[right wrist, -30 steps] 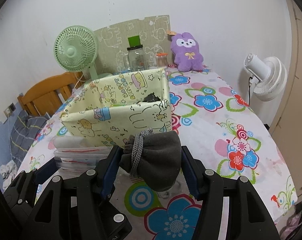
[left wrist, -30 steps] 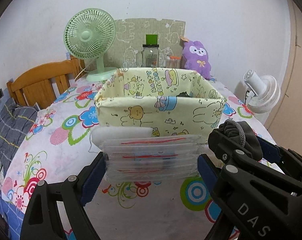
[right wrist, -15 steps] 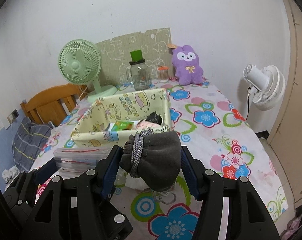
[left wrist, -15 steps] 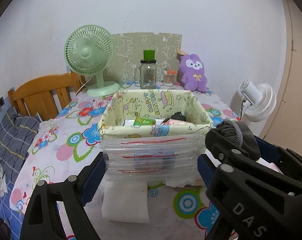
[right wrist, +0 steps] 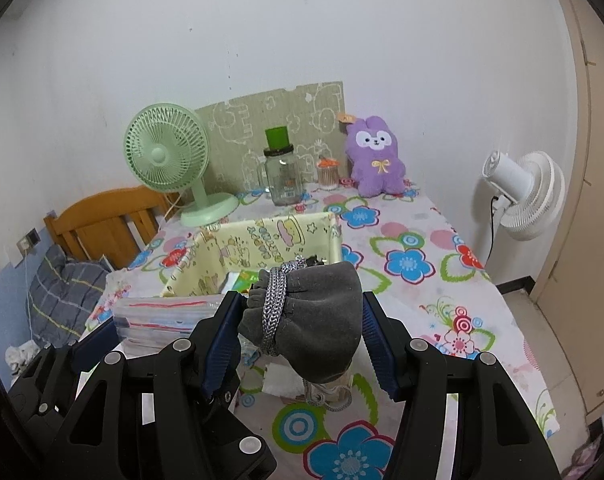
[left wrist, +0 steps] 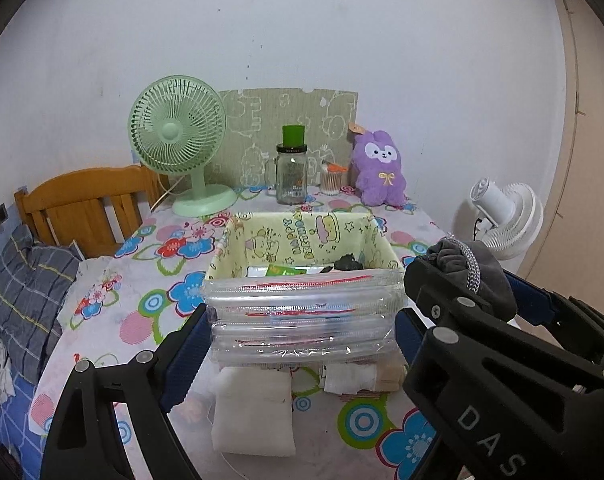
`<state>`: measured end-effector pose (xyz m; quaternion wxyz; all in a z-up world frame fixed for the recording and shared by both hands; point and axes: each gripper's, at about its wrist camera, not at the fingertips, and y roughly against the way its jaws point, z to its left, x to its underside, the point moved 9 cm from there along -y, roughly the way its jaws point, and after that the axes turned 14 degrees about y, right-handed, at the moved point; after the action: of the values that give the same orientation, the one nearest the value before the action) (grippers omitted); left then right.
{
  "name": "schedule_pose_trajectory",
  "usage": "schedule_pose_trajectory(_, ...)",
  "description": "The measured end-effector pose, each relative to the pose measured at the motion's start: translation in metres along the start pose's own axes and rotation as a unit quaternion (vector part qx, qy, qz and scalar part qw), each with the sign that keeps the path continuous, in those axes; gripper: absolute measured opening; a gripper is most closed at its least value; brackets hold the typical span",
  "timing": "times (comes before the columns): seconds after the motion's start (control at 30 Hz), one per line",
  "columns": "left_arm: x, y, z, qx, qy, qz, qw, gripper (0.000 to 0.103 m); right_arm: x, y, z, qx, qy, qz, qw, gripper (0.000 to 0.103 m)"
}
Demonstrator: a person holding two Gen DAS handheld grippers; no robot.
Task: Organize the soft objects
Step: 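Carry the plastic stack with the left tool and grey pouch with the right tool over the box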
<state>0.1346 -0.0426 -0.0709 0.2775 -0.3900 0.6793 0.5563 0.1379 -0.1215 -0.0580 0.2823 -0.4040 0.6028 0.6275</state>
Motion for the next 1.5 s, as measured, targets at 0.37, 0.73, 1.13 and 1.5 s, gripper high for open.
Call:
schedule_pose_trajectory(0.37,-0.017,0.001,-0.002,0.005,-0.004,-0.008,0.9999,0.091,-0.018,0.004,0.001,0.003,-0.002,-0.011,1.000,0.062)
schedule_pose_trajectory(0.73,-0.029,-0.010,0.000,0.005,-0.005,-0.007,0.9999,0.091,-0.030,-0.009,0.003,0.002,0.003,-0.009,1.000,0.062)
schedule_pose_trajectory(1.13,-0.040,-0.024,0.004,0.003,-0.010,-0.007,0.9999,0.091,-0.040,-0.028,0.005,0.003,0.014,-0.006,1.000,0.062)
schedule_pose_trajectory(1.5,-0.053,-0.041,0.007,-0.003,-0.016,-0.009,0.9998,0.091,-0.050,-0.046,0.005,0.007,0.020,-0.003,1.000,0.062)
